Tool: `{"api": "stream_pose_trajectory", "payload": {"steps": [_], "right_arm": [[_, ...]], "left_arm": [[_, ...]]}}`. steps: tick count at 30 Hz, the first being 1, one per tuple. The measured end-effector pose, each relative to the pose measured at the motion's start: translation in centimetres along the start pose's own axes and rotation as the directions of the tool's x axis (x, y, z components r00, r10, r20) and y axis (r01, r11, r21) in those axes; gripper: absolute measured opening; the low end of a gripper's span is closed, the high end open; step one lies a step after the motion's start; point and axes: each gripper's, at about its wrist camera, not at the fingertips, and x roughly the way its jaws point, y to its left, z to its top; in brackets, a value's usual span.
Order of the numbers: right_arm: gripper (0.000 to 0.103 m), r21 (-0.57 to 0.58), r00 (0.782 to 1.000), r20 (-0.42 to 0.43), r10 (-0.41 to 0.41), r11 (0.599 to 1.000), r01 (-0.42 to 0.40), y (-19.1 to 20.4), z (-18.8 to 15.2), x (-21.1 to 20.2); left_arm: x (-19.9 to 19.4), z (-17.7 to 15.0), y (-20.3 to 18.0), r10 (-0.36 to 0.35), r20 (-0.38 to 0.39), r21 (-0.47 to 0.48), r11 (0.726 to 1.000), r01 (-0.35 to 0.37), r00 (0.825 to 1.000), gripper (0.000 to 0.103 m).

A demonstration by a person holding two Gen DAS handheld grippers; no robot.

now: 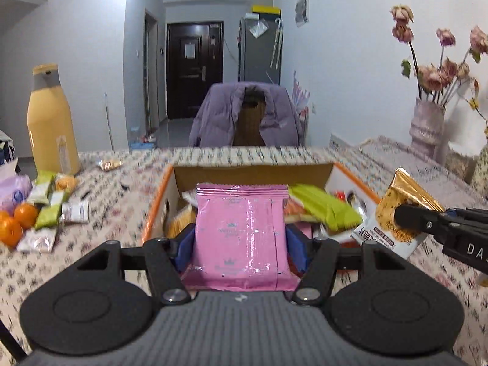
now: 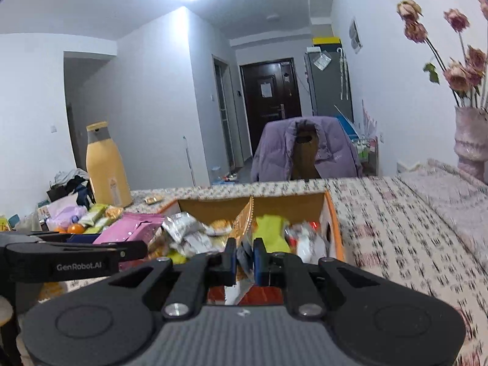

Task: Organize snacks
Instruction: 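Carry both packets over the box and open both tools to drop them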

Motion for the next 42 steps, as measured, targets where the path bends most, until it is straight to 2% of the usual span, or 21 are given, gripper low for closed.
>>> {"api": "stream_pose_trajectory", "payload": {"steps": [7,12,20,26,29,31,33,35,42], "right_arm": [[0.010,0.009,1.000,0.012,0.001,1.000,-0.001,0.1,3.5,4.4],[0.010,0.036,1.000,-0.012,-0.011,0.999,0.012,-0.5,4.4,8.5],[0.010,0.072,0.999,-0.047,-0.015,0.997,0.018,-1.6,3.2,13.4],[0.011,0.075,0.997,-0.078,-0.012,0.997,0.018,-2.1,2.2,14.6],[0.015,0.069,0.996,-0.078,-0.042,0.996,0.048,-2.1,1.9,14.4],[0.037,0.078,0.996,-0.074,-0.057,0.995,0.062,-2.4,1.9,14.2],[0.083,0.086,0.995,-0.064,-0.078,0.993,0.084,-2.6,1.8,13.9],[0.103,0.088,0.993,-0.053,-0.104,0.990,0.109,-2.7,1.8,13.7],[0.103,0.085,0.991,-0.050,-0.128,0.988,0.132,-3.0,2.0,13.4]], "left_arm": [[3.1,3.4,1.2,0.015,0.032,-0.013,1.000,-0.014,0.999,0.063],[6.4,4.8,1.8,0.021,0.029,-0.026,0.999,-0.021,0.999,0.063],[11.0,4.0,2.1,0.045,0.006,-0.052,0.998,-0.045,0.999,0.063],[12.3,3.1,2.6,0.050,-0.019,-0.048,0.998,-0.051,0.999,0.063],[12.1,2.9,2.8,0.055,-0.006,-0.047,0.997,-0.056,0.998,0.066],[11.8,2.9,2.9,0.055,0.011,-0.053,0.997,-0.054,0.998,0.087],[11.3,2.9,3.0,0.069,0.043,-0.062,0.996,-0.066,0.997,0.103],[11.0,2.9,3.1,0.082,0.061,-0.064,0.995,-0.078,0.995,0.103],[10.6,3.4,3.1,0.082,0.075,-0.070,0.995,-0.077,0.994,0.103]]}}
